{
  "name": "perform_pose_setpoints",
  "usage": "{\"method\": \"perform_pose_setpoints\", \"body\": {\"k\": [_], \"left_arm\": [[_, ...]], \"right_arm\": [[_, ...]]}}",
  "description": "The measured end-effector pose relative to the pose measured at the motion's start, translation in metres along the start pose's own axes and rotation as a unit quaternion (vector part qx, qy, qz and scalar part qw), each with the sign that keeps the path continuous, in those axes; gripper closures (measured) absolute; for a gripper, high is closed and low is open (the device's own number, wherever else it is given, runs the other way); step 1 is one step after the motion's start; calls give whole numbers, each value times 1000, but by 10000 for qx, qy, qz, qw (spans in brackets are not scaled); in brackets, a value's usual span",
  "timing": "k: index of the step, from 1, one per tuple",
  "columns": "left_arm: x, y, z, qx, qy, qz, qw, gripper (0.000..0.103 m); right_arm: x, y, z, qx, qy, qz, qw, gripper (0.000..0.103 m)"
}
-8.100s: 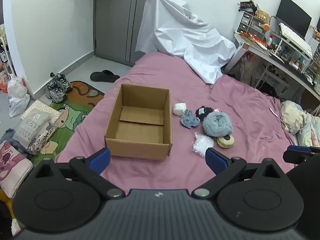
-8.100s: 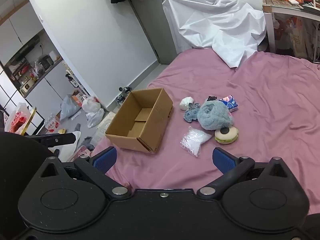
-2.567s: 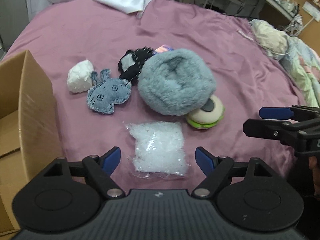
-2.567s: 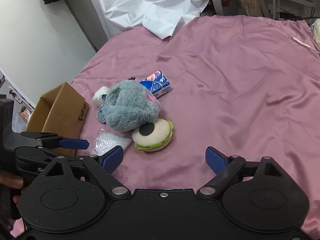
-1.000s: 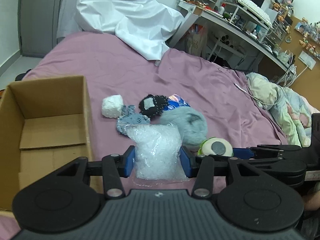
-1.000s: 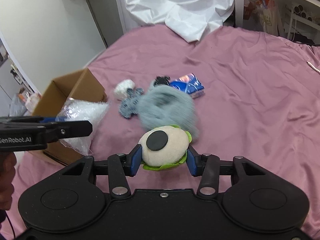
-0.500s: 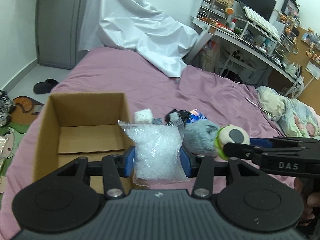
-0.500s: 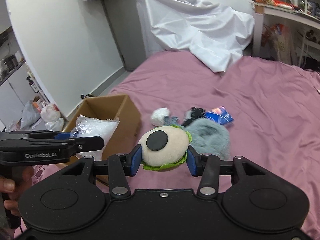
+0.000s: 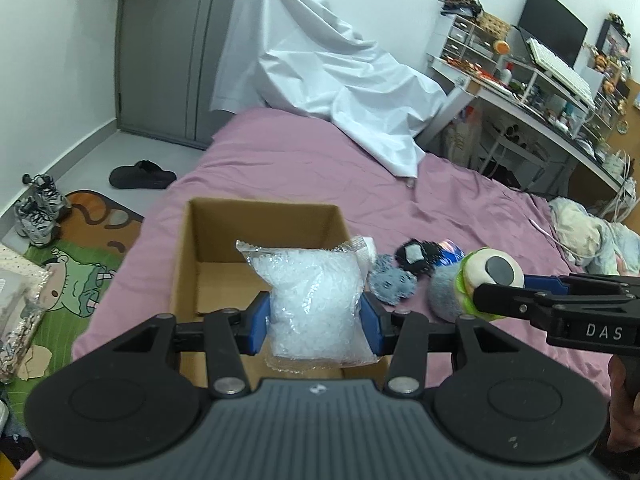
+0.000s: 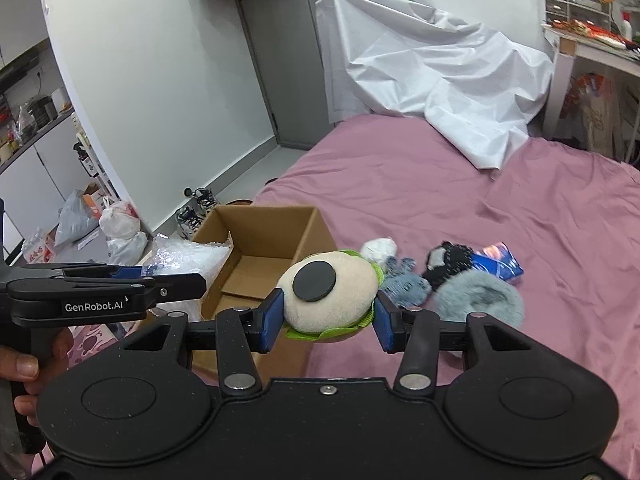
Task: Organize soft objects
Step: 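Carry the bag with the left tool and burger with the right tool into the box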
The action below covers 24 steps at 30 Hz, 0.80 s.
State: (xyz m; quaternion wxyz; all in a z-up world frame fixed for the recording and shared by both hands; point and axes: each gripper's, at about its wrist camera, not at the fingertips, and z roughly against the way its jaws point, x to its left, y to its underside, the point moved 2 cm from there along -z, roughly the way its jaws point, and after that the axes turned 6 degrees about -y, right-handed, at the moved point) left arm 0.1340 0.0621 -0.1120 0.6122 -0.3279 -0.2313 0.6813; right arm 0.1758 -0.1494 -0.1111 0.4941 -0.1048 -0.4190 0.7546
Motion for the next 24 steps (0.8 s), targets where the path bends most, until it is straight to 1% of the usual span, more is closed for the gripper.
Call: {"method": "perform_pose_setpoints", "body": {"k": [7,14,24], "left_arm": [[20,-2,-3,-4,-113,43,9999,57],[36,-6,-12,29,-183,211,9996,56],[45,-15,-35,69,-159,338,9993,56]], "right_arm": [[18,-6,-16,-45,-138,52,9999,57],[32,-10,-29,-30,-313,130,9994,57],[32,-19,-53,106,-367,170,9991,57]]}}
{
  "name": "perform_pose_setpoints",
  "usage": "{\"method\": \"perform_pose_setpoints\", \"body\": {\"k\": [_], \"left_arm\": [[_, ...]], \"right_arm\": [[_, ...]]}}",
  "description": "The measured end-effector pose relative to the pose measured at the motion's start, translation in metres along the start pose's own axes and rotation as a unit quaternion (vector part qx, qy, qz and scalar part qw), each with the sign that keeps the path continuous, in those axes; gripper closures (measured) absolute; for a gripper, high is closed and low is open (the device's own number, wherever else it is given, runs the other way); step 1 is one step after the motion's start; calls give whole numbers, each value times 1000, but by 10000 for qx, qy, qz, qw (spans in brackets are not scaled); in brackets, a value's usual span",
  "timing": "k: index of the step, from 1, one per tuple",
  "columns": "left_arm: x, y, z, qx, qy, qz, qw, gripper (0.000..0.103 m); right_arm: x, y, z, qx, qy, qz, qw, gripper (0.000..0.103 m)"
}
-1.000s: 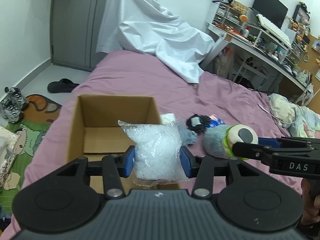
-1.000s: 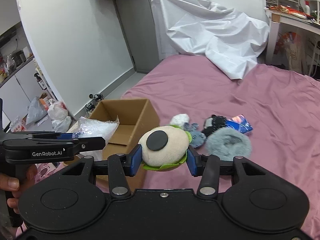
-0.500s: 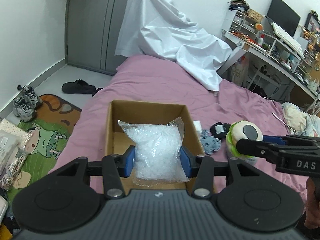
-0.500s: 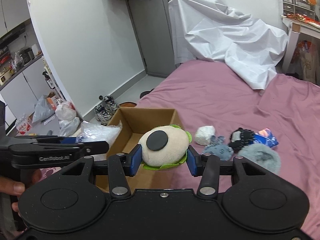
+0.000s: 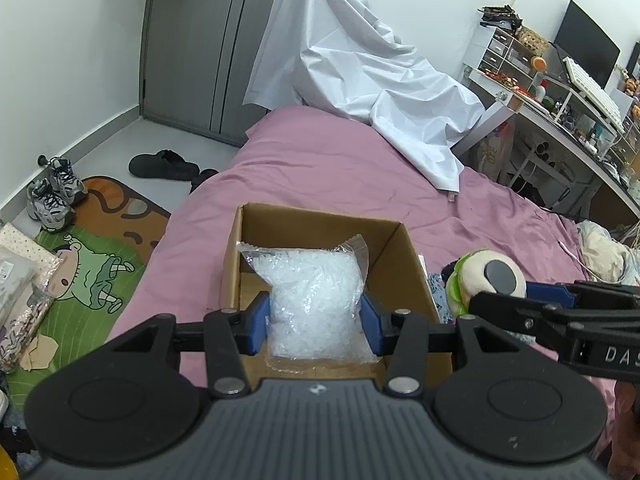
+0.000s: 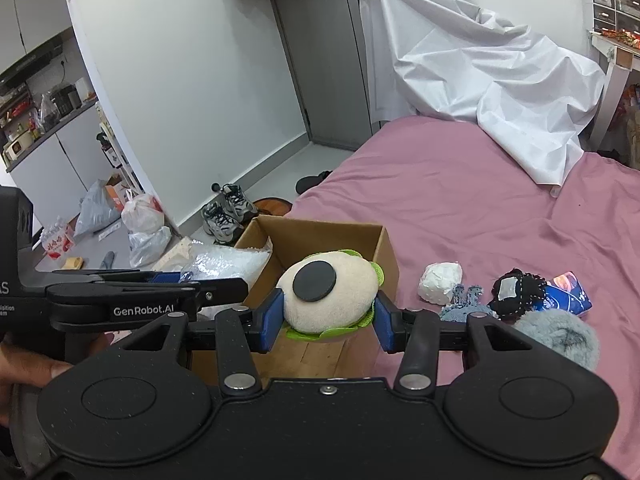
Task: Organize soft objects
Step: 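Carry the bag with the left tool and burger with the right tool into the box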
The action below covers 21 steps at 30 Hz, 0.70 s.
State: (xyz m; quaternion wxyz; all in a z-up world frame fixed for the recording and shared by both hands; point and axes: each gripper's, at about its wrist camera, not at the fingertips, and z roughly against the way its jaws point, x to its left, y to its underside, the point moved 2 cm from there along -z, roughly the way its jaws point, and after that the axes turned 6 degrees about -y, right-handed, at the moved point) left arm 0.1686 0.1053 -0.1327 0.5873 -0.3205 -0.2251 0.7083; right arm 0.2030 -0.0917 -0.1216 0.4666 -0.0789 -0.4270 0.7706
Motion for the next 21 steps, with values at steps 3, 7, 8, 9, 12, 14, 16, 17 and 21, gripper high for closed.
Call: {"method": "perform_pose_setpoints", "body": {"k": [3,7,8,9,12,14,16,17,21], "left_arm": [[3,-5,-9,-4,-16,27,10000,56],[6,-12,-22,28,25,74,10000,56],[7,-13,-25,43,43,83,9999,56],[7,-14,-28,54,40,85,9999,56],[6,-15,-38,141,12,72,9999,55],[5,-15,-43,198,43,44,9998,55],[4,-17,-48,252,14,5,9997,55],[2,-18,-50,275,2,-19,9996,55],[-3,-20,-63,477,-10,-112,9988,55]], "right_arm": [[-2,-3,-5,49,5,17,10000,57],[-4,-7,-13,128,22,77,9999,57],[-4,-8,-15,147,26,82,9999,57],[-4,-9,-16,162,29,87,9998,57],[-5,-12,-22,215,33,112,9997,57],[-6,-13,-25,227,38,119,9997,57],[-8,-15,-26,221,41,94,9997,57],[-8,-14,-26,211,39,64,9997,57],[-12,-13,-26,195,73,-59,9998,57]]}}
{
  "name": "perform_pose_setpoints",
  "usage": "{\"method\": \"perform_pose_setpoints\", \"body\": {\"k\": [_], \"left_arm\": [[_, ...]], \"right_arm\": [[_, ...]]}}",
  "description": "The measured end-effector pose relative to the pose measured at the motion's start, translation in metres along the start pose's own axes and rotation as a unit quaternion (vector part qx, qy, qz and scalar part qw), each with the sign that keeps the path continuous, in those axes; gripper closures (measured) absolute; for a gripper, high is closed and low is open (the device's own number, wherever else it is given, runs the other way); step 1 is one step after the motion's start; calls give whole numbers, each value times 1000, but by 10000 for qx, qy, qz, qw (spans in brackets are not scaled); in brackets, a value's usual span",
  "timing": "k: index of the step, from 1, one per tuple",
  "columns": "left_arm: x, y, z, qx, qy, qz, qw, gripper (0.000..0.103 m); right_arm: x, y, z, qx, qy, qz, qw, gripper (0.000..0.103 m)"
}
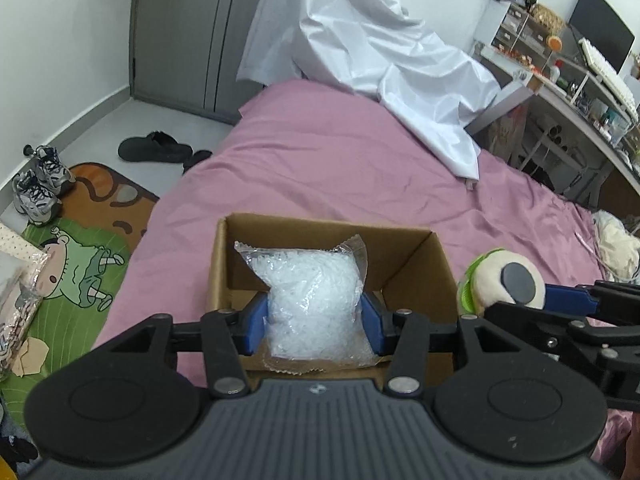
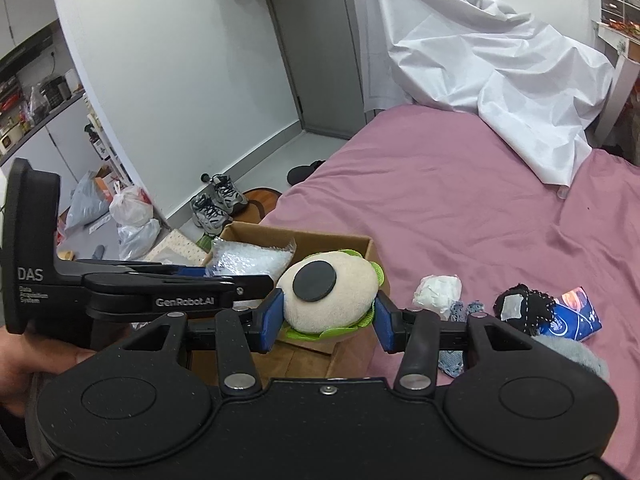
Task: Organize soft objects
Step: 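Carry the bag with the left tool and burger with the right tool into the box, then open both tools to release the bag and burger inside the box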
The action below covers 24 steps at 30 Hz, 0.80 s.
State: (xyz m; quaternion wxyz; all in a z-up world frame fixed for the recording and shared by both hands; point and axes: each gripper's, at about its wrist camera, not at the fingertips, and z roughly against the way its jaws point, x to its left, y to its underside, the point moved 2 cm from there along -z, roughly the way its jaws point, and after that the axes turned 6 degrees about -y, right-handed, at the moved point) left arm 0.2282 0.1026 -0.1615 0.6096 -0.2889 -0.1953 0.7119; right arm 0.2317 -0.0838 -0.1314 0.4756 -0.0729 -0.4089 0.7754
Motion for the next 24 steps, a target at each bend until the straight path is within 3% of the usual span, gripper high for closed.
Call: {"method": "perform_pose_setpoints", "body": {"k": [6,14,24], "left_arm": [[2,2,-3,46,-147,137,9998,50],[8,-8,31,-262,-317,455,9981,31],[28,1,68,-578,-379,858,9939,29]], "right_arm": [[-3,-1,0,16,-29,-89,10000,57],[-7,-10,0,51,-140,-86,9999,56],[8,-12,-19,173,-295,165,9993,55]]}}
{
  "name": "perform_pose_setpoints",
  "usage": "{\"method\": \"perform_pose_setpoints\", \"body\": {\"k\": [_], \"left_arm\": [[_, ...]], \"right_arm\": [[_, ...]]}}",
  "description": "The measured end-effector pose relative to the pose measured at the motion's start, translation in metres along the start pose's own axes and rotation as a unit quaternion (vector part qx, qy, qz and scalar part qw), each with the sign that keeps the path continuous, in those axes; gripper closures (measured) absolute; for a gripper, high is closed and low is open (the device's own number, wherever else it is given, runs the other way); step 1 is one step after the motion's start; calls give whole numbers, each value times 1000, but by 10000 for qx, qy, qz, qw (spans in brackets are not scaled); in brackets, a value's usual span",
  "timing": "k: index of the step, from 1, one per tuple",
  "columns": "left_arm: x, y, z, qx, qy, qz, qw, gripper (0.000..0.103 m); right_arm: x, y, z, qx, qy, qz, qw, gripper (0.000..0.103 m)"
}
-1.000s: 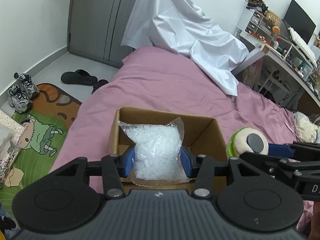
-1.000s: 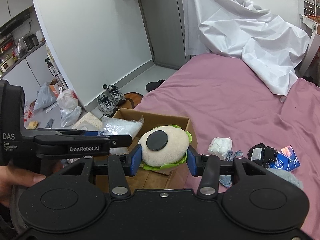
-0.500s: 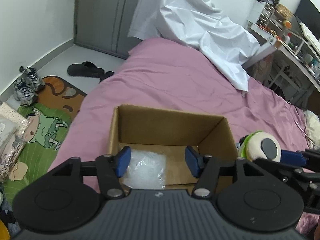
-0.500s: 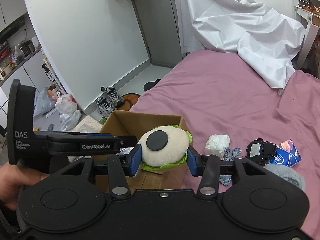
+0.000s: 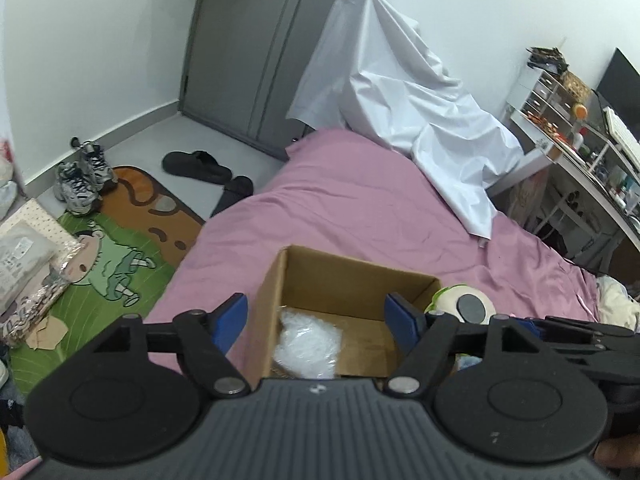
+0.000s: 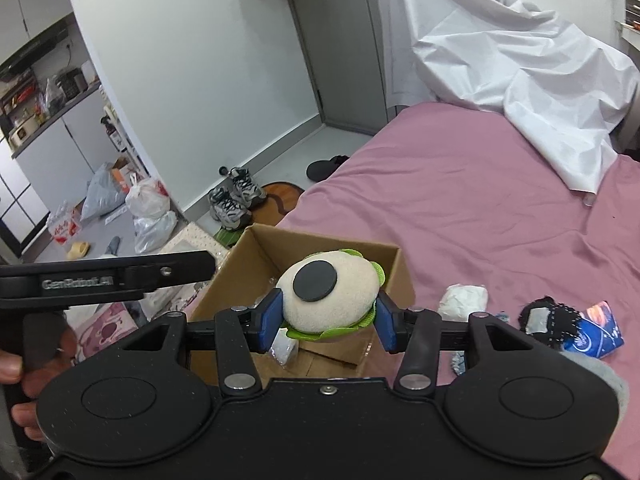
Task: Organize soft objects
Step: 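Open both tools to release the bag and burger inside the box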
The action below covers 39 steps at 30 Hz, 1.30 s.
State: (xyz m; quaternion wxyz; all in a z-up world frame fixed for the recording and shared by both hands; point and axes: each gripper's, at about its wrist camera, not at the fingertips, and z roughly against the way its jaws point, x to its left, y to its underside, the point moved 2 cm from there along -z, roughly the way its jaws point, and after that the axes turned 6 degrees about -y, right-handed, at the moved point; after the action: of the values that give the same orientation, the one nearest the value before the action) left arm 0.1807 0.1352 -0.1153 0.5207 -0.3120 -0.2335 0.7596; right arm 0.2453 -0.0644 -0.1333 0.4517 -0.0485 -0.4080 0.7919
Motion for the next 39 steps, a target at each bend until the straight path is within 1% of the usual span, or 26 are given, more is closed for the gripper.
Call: {"method": "perform_pose_setpoints", "body": {"k": [7,12,15,17,18,20,22,24,27,29,32,36,39], "left_arm": [[28,14,4,9,-200,395,9990,29],[43,22,11,-49,-253,680,9974,29],[48,24,14,-50,-321,751,9966,29],[51,25,16,-68,-381,774,9962,29],[52,25,17,-97,-393,820,9958,28],[55,26,20,-163,-443,931,9945,20],[56,28,22,-241,-498,1031,9931,18],[56,30,22,-240,-511,1120,9921,17],[55,33,22,-248,-480,1242,9908,15],[54,35,25,-282,-468,1330,9896,12],[51,35,31,-352,-487,1360,9889,11],[41,35,41,-496,-528,1245,9896,11],[36,37,50,-533,-575,1246,9891,11]], "right_arm": [[4,-4,-16,80,32,88,9999,54],[6,-8,-30,123,72,114,9998,53],[6,-7,-39,198,170,199,9995,46],[7,-7,-40,201,221,215,9993,33],[7,-7,-38,154,226,196,9994,30],[8,-6,-32,41,186,186,9996,14],[8,-5,-24,-59,226,211,9995,10],[5,-4,-16,-88,257,153,9995,9],[-3,-3,-3,-159,259,-72,9995,4],[-7,0,7,-200,245,-209,9993,0],[-14,5,18,-200,198,-338,9990,0],[-20,9,35,-189,122,-468,9987,0],[-25,14,52,-282,67,-562,9980,0]]}}
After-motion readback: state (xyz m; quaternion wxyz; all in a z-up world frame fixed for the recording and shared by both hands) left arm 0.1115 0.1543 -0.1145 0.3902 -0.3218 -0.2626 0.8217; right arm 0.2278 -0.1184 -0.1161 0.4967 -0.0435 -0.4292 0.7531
